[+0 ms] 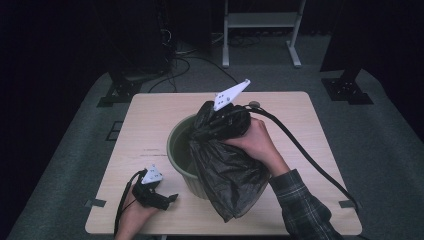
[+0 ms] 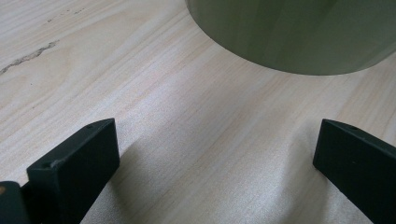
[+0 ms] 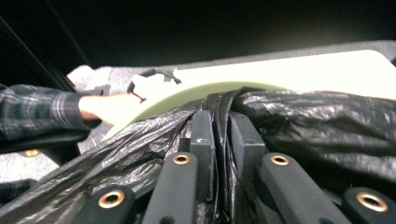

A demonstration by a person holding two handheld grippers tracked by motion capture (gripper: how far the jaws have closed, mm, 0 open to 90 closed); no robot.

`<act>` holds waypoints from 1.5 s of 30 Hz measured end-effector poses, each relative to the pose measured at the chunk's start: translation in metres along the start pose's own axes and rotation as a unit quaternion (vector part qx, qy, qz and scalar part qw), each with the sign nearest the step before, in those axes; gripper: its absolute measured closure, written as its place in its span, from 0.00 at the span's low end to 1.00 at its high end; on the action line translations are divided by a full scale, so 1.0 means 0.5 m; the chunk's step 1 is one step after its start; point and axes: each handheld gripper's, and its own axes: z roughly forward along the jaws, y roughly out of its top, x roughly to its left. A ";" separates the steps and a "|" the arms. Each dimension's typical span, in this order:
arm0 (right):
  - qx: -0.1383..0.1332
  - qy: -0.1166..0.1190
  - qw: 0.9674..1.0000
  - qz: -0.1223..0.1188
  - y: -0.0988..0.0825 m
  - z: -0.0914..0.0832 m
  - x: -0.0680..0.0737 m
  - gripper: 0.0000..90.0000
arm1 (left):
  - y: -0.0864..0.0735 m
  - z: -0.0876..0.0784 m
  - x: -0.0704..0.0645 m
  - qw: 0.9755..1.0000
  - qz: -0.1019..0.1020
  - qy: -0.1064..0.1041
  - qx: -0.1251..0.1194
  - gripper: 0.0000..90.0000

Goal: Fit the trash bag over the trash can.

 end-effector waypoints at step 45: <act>-0.011 -0.108 0.994 0.031 -0.096 -0.085 -0.065 0.95 | 0.086 -0.186 0.032 0.995 0.023 -0.047 -0.090 0.13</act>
